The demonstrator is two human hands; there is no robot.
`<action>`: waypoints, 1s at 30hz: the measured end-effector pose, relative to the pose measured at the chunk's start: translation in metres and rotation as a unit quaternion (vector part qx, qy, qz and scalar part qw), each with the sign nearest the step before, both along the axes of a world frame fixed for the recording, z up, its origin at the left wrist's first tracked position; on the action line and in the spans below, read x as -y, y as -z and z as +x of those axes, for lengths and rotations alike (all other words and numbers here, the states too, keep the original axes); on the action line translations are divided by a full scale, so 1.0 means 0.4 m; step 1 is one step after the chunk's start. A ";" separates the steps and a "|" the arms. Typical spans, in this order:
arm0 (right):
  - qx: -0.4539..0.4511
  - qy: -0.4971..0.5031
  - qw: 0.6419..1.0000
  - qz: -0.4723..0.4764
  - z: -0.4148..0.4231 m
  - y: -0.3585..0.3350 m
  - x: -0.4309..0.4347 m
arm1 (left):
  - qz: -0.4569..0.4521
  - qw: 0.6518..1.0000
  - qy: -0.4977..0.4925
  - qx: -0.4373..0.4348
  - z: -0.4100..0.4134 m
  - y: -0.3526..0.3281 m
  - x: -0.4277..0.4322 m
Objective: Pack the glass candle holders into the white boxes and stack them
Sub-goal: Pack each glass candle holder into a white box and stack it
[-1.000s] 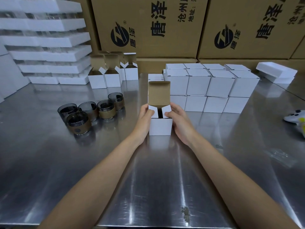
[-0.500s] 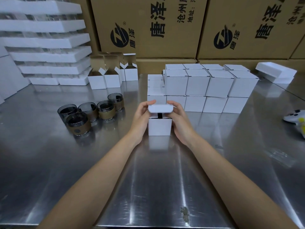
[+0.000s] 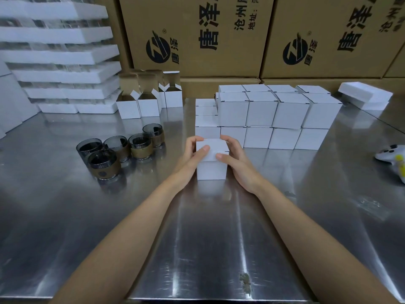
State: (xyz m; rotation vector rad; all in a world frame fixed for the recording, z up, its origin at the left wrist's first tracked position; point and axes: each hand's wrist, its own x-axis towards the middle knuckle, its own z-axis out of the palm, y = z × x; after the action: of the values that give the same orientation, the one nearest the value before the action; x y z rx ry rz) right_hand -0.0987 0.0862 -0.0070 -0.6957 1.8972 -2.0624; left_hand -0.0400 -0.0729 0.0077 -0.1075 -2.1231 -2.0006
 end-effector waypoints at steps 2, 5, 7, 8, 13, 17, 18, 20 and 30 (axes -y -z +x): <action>-0.013 0.019 1.000 0.012 0.004 -0.001 0.004 | -0.033 0.999 -0.005 0.010 0.003 0.000 -0.002; -0.026 0.039 0.999 0.020 0.010 -0.006 0.010 | -0.051 0.998 -0.026 0.009 0.001 -0.001 -0.011; -0.030 0.040 0.999 0.017 0.011 -0.006 0.009 | -0.045 0.999 -0.026 0.001 -0.001 0.002 -0.012; -0.029 0.037 0.999 0.015 0.010 -0.006 0.008 | -0.044 0.999 -0.026 -0.003 -0.002 0.004 -0.012; -0.016 0.014 1.000 0.015 0.003 -0.001 0.005 | -0.034 0.999 -0.016 0.001 -0.003 0.001 -0.010; -0.001 0.021 1.000 0.010 -0.005 0.001 0.007 | -0.013 1.000 0.005 0.015 -0.004 0.002 -0.006; 0.000 0.022 1.000 0.011 -0.006 0.002 0.008 | -0.008 1.000 0.007 0.018 -0.004 0.002 -0.006; 0.002 0.020 1.000 0.011 -0.005 0.001 0.010 | 0.007 1.000 0.007 0.028 -0.004 0.000 -0.010; -0.008 0.023 1.000 0.010 0.006 -0.009 0.017 | 0.064 0.996 -0.008 0.055 -0.012 -0.006 -0.019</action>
State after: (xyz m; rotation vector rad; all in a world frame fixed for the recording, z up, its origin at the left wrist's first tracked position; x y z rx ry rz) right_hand -0.0965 0.0795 -0.0036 -0.6711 1.9576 -2.0682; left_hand -0.0449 -0.0653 0.0100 0.0409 -2.0447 -2.1720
